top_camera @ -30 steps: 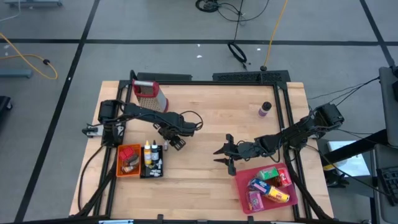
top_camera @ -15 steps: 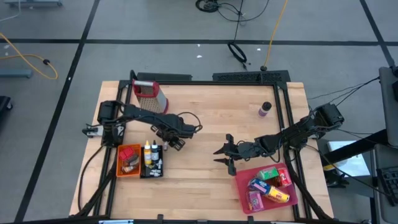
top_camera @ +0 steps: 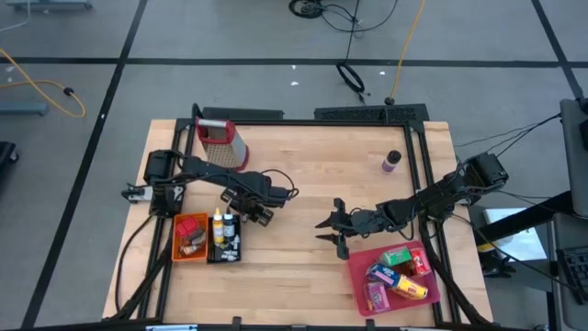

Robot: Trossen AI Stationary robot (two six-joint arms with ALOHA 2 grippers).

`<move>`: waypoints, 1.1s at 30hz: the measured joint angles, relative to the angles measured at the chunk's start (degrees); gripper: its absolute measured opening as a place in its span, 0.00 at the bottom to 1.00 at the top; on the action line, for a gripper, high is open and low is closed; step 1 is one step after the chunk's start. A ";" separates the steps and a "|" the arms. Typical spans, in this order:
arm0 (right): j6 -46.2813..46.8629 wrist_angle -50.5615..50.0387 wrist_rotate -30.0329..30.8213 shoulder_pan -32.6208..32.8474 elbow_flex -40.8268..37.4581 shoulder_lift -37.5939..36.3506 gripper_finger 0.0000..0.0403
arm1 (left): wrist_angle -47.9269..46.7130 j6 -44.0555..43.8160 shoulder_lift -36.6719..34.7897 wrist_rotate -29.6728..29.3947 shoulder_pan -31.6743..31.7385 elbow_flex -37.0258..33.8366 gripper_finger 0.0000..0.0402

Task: Pick & Place Kitchen Items
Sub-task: Put the yellow and red food coloring bottle into the black bin

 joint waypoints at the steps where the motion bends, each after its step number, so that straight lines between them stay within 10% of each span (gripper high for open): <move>1: 0.00 0.00 0.00 0.00 0.00 0.00 0.33 | 0.42 0.01 0.01 0.43 0.00 -0.02 0.49; 8: -0.02 0.00 0.00 0.00 0.00 0.00 0.33 | 2.25 0.65 0.05 2.33 -0.02 0.00 0.45; 18: 0.00 0.00 0.00 0.00 0.00 0.00 0.33 | 4.02 5.17 0.03 -0.17 -0.12 0.13 0.11; 33: -0.01 0.02 0.00 0.00 0.00 0.00 0.33 | 3.23 12.74 0.40 -4.51 3.98 3.90 0.12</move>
